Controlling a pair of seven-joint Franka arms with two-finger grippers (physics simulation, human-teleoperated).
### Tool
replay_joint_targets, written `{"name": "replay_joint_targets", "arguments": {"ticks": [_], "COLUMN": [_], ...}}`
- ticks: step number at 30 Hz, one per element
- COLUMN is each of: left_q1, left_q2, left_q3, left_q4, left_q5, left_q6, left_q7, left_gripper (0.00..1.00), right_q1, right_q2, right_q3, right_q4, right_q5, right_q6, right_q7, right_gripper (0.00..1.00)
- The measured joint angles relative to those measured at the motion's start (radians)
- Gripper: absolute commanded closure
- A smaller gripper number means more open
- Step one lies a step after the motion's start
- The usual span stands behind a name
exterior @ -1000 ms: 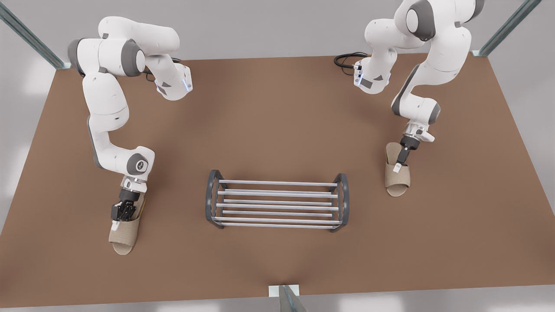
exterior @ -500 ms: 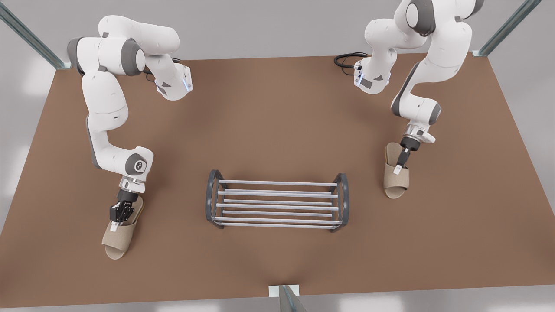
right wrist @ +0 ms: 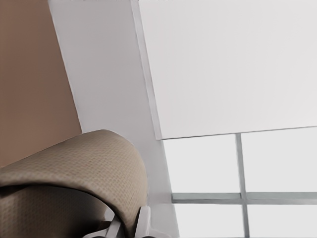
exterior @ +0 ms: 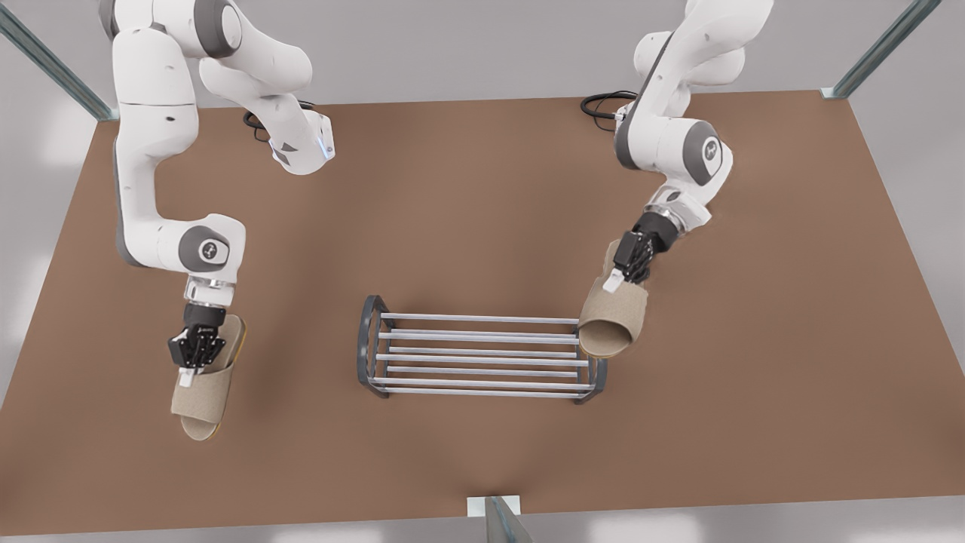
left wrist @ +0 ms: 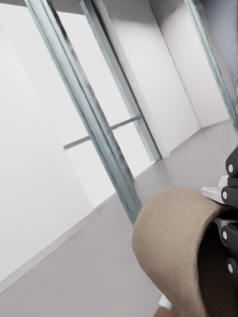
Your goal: Place the right shoe on the shoe rack with the right arm, and place the left shoe on the shoe rack with the left arm
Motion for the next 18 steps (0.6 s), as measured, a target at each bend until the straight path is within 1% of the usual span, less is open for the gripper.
{"name": "replay_joint_targets", "arguments": {"ticks": [2,4,8,10,15,18], "left_q1": [-0.119,-0.185,-0.128,-0.123,-0.131,-0.143], "left_q2": [0.073,0.139,0.288,0.353,0.46,0.527], "left_q3": [-0.013,-0.018,-0.013,-0.008,-0.006,-0.006], "left_q4": [0.107,0.184,0.329,0.394,0.497,0.574], "left_q5": [-0.046,-0.078,-0.113,-0.12,-0.125,-0.124], "left_q6": [0.119,0.209,0.321,0.355,0.406,0.437], "left_q7": [-0.028,-0.054,-0.097,-0.115,-0.152,-0.169], "left_gripper": [0.75,0.75,0.75,0.75,0.74,0.7], "right_q1": [0.001,0.002,-0.004,-0.001,0.0,-0.002], "right_q2": [-0.014,-0.019,-0.031,-0.038,-0.04,-0.046], "right_q3": [0.001,0.001,0.001,0.002,0.002,0.001], "right_q4": [-0.006,-0.009,-0.024,-0.022,-0.026,-0.032], "right_q5": [0.0,0.0,0.0,0.0,0.0,0.0], "right_q6": [0.041,0.072,0.116,0.13,0.15,0.159], "right_q7": [-0.002,-0.004,-0.005,-0.006,-0.01,-0.013], "right_gripper": [0.79,0.79,0.79,0.79,0.79,0.79]}}
